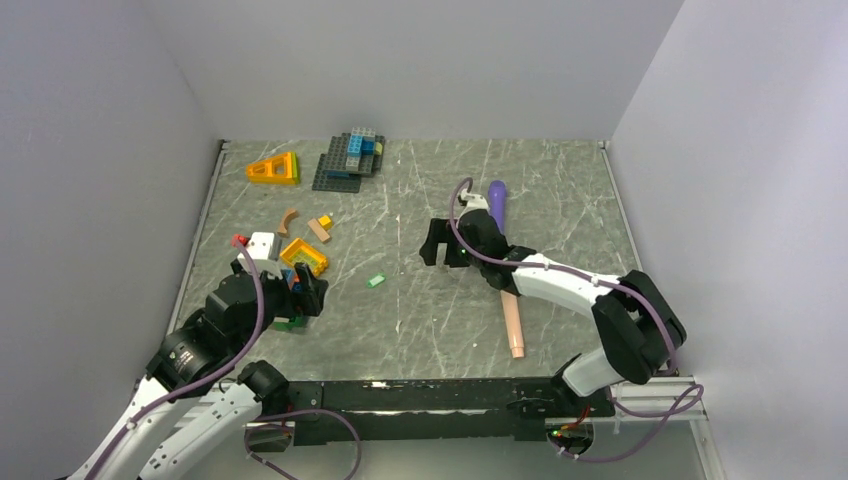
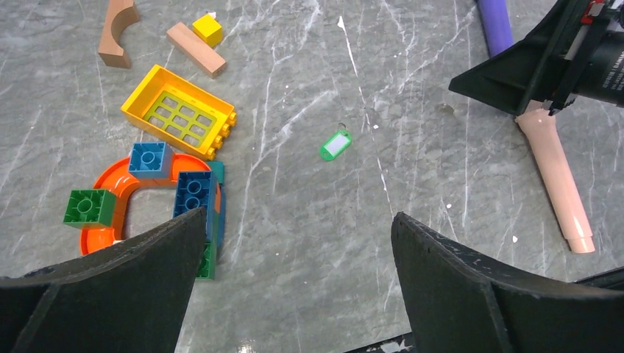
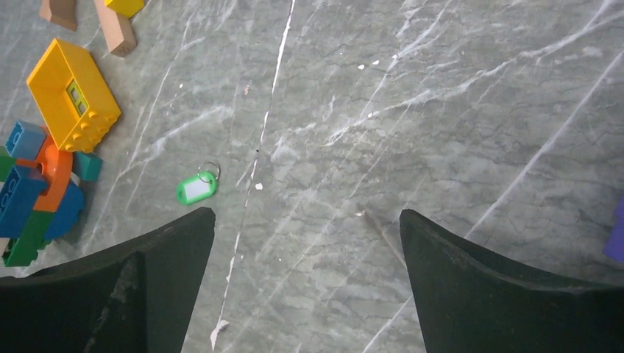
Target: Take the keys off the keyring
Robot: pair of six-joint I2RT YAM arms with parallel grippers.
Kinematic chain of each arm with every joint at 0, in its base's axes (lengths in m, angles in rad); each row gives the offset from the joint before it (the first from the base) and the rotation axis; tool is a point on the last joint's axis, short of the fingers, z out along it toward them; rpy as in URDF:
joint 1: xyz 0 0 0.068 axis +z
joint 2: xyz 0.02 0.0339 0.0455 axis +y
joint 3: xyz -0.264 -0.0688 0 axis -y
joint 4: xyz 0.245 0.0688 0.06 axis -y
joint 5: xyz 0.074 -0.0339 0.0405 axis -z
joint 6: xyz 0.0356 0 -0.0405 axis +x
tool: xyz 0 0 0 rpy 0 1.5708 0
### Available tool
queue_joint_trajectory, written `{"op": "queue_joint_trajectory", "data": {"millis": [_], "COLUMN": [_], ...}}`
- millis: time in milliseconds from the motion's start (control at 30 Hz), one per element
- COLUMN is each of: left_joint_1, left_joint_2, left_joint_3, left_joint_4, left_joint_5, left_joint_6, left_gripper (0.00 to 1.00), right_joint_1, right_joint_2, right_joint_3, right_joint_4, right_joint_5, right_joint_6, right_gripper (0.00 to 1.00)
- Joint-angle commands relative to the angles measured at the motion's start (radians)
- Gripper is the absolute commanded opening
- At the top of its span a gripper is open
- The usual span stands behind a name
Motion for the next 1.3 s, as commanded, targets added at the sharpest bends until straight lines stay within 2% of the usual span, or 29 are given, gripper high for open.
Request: {"op": "queue_joint_trajectory", "data": {"millis": [0,267,433,600,800,933,1267], "left_joint_1": [-0.004,-0.004,-0.006,-0.005,-0.007,-0.007,-0.007], "left_joint_2": [0.003,-0.015,-0.02,-0.036,-0.052,-0.055,-0.054], "left_joint_3": [0.005,0.0,0.001,-0.001,-0.007,-0.007,-0.009], "left_joint_4": [-0.001,0.004,0.002,0.007,0.009,0.012,0.015], "left_joint_5": [-0.027,-0.016,-0.013,-0.014,-0.018,-0.011,-0.002], "left_joint_6": [0.005,0.006,0.007,0.009,0.01,0.015,0.022], "left_gripper": [1.0,0.99,0.99,0.99,0.99,0.99,1.0], "right_joint_1": [-0.008,-0.008,-0.007,-0.007,-0.009,-0.008,-0.008], "right_joint_2": [-0.071,-0.211,-0.365,-0.571,-0.819,-0.912,-1.112], "right_joint_3": [0.032,0.012,0.001,-0.028,-0.157,-0.234,-0.354], "right_joint_4": [-0.038,-0.093,-0.149,-0.199,-0.128,-0.124,-0.233], "right_joint_5": [0.028,-0.012,-0.037,0.055,0.161,0.254,0.251], "right_joint_6": [-0.001,-0.068,-0.121,-0.13,-0.092,-0.03,-0.045], "right_gripper": [1.0,1.0,1.0,1.0,1.0,1.0,1.0]}}
